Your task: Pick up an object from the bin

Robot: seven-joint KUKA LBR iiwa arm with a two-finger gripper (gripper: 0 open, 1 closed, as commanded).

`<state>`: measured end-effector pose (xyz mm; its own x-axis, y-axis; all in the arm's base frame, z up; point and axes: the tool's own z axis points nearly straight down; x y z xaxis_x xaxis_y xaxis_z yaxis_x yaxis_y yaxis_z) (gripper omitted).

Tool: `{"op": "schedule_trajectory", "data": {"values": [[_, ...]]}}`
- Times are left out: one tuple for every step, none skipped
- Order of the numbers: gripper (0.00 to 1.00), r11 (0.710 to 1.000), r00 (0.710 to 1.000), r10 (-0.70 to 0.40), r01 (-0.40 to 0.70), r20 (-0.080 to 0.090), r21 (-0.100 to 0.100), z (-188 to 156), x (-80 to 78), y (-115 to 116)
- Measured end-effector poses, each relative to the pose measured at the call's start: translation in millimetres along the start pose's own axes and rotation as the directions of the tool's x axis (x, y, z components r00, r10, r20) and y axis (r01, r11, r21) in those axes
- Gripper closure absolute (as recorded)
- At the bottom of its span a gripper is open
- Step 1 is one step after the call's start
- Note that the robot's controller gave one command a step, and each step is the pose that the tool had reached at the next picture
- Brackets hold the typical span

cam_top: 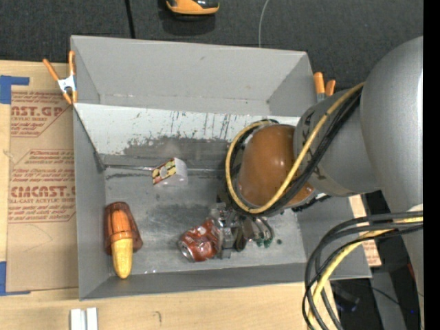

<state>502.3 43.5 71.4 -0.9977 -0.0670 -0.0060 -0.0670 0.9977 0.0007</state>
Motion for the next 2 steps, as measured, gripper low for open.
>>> {"op": "schedule_trajectory", "data": {"values": [[1.00,1.000,1.000,0.000,0.000,0.000,0.000,0.0,0.0,0.0],[1.00,1.000,1.000,0.000,0.000,-0.003,0.000,-3.4,0.8,0.0]]}}
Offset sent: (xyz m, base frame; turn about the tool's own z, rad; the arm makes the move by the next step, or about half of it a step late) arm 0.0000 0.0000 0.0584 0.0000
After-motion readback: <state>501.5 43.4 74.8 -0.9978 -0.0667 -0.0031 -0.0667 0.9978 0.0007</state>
